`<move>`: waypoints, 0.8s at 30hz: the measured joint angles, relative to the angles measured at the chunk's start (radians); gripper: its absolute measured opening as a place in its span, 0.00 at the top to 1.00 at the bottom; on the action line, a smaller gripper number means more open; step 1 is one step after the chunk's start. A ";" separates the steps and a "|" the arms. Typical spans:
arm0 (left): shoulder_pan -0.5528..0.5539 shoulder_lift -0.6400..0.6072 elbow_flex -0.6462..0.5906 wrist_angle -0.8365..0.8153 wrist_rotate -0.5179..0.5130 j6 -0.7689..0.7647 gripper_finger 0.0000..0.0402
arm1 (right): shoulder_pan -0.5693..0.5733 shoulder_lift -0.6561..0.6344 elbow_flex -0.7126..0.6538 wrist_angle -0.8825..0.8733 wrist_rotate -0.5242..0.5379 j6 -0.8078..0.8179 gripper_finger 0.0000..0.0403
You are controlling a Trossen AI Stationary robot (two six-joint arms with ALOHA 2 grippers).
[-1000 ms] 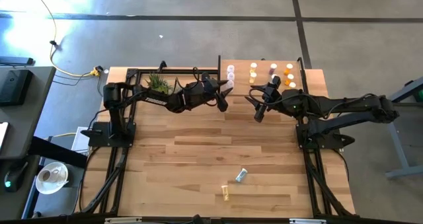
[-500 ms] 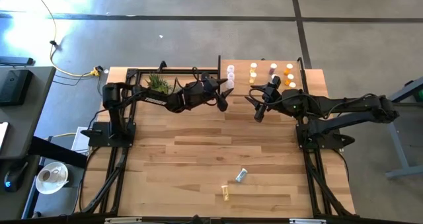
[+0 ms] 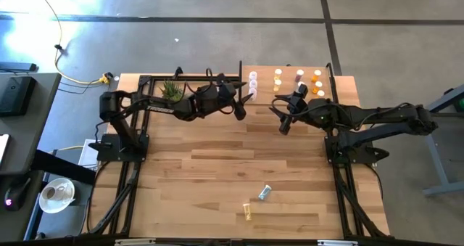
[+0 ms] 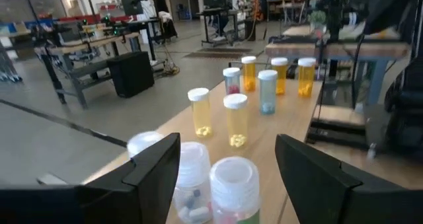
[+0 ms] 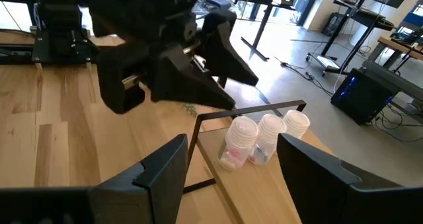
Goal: Pick and place medicine bottles onto shelf by color
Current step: Put the blue pill bottle aligned with the other blue pill bottles on the shelf
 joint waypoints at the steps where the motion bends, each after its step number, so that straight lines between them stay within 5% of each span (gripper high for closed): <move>1: 0.000 -0.011 0.000 -0.018 0.000 0.021 0.41 | 0.000 0.000 0.000 -0.004 0.000 0.001 0.44; 19: -0.045 -0.376 0.000 -0.553 0.011 0.070 0.41 | 0.000 0.000 0.000 -0.065 -0.002 0.077 0.44; 24: -0.081 -0.411 -0.095 -0.527 0.011 0.019 0.41 | 0.001 0.000 0.000 -0.090 -0.007 0.115 0.44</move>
